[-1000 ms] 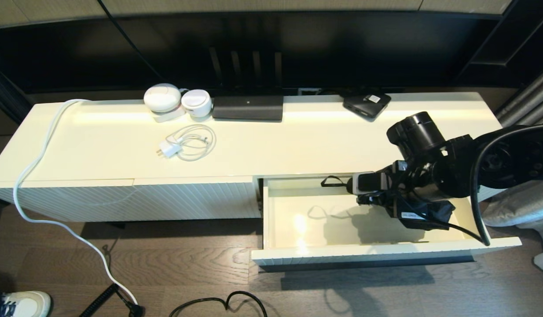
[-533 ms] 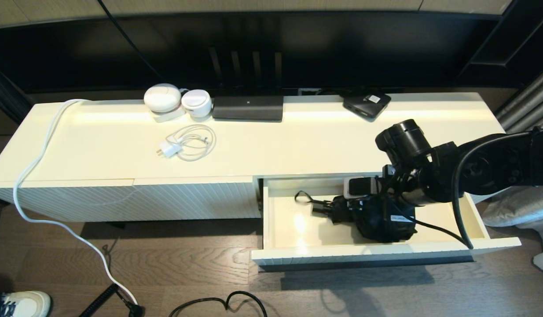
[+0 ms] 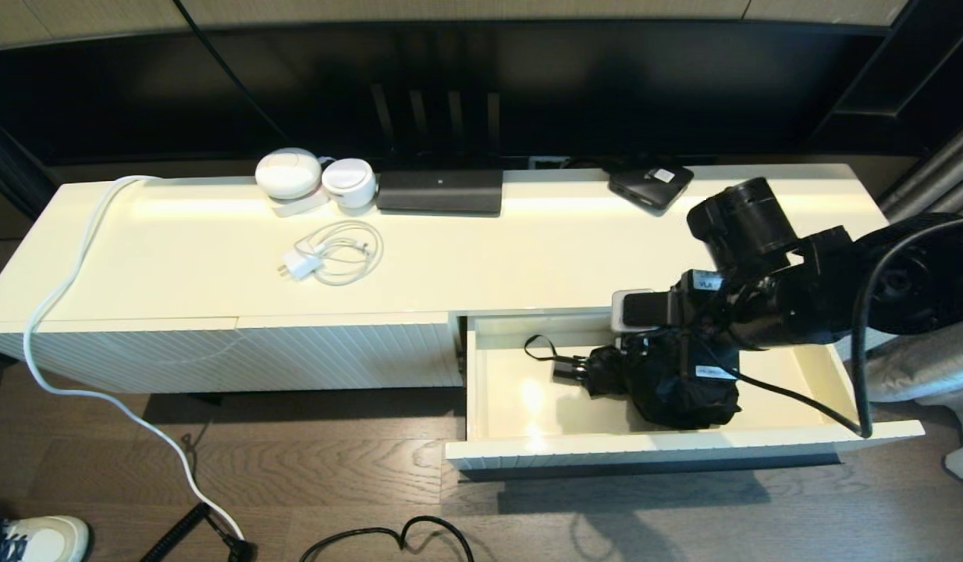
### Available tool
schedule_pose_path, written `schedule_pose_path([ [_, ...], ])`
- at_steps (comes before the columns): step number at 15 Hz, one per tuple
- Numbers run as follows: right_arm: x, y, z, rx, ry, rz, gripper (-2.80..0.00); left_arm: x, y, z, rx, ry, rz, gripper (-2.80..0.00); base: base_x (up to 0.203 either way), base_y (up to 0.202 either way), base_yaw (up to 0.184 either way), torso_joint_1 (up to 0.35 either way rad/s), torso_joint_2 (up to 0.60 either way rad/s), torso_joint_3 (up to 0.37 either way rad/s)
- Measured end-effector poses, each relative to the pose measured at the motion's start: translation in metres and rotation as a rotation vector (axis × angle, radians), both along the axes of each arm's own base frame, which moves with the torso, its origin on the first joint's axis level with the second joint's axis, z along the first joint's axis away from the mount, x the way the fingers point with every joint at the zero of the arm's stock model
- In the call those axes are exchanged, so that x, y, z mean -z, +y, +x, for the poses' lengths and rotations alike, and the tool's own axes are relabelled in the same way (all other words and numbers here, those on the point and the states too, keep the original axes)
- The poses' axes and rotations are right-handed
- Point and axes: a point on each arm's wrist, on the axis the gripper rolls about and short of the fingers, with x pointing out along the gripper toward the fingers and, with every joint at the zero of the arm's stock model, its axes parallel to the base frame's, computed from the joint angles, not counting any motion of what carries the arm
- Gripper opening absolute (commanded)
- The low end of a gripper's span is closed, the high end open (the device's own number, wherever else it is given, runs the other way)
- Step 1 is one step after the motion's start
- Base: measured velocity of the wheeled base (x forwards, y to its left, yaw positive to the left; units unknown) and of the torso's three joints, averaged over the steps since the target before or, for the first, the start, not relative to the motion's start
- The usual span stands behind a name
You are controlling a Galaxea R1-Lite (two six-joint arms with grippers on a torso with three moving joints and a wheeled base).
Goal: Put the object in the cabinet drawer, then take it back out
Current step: Put the umbrella in the drawer, then close the drawer
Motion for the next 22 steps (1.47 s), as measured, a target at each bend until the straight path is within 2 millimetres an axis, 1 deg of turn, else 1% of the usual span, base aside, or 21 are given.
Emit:
schedule_pose_path([
  [1,-0.005,-0.002,-0.007,-0.019,0.007,0.007,-2.8,0.0,0.0,0.0,0.0,0.0,0.0,-2.8,0.0,0.0,0.0,0.0,0.0,0.0],
  [3,-0.009,-0.011,-0.027,-0.051,0.052,-0.015,-2.8,0.0,0.0,0.0,0.0,0.0,0.0,-2.8,0.0,0.0,0.0,0.0,0.0,0.0],
  [7,-0.012,-0.025,-0.058,-0.106,0.096,-0.025,-2.8,0.0,0.0,0.0,0.0,0.0,0.0,-2.8,0.0,0.0,0.0,0.0,0.0,0.0],
  [11,-0.005,-0.033,-0.081,-0.292,0.158,0.039,-2.8,0.0,0.0,0.0,0.0,0.0,0.0,-2.8,0.0,0.0,0.0,0.0,0.0,0.0],
  [12,-0.002,-0.034,-0.086,-0.315,0.17,0.043,-2.8,0.0,0.0,0.0,0.001,0.0,0.0,-2.8,0.0,0.0,0.0,0.0,0.0,0.0],
  [15,0.011,-0.037,-0.103,-0.339,0.21,0.032,-2.8,0.0,0.0,0.0,0.0,0.0,0.0,-2.8,0.0,0.0,0.0,0.0,0.0,0.0],
  [18,0.033,-0.04,-0.119,-0.351,0.22,0.03,-2.8,0.0,0.0,0.0,0.0,0.0,0.0,-2.8,0.0,0.0,0.0,0.0,0.0,0.0],
  [20,0.049,-0.041,-0.125,-0.35,0.188,0.054,-2.8,0.0,0.0,0.0,0.0,0.0,0.0,-2.8,0.0,0.0,0.0,0.0,0.0,0.0],
  [22,0.057,-0.041,-0.128,-0.343,0.157,0.082,-2.8,0.0,0.0,0.0,0.0,0.0,0.0,-2.8,0.0,0.0,0.0,0.0,0.0,0.0],
])
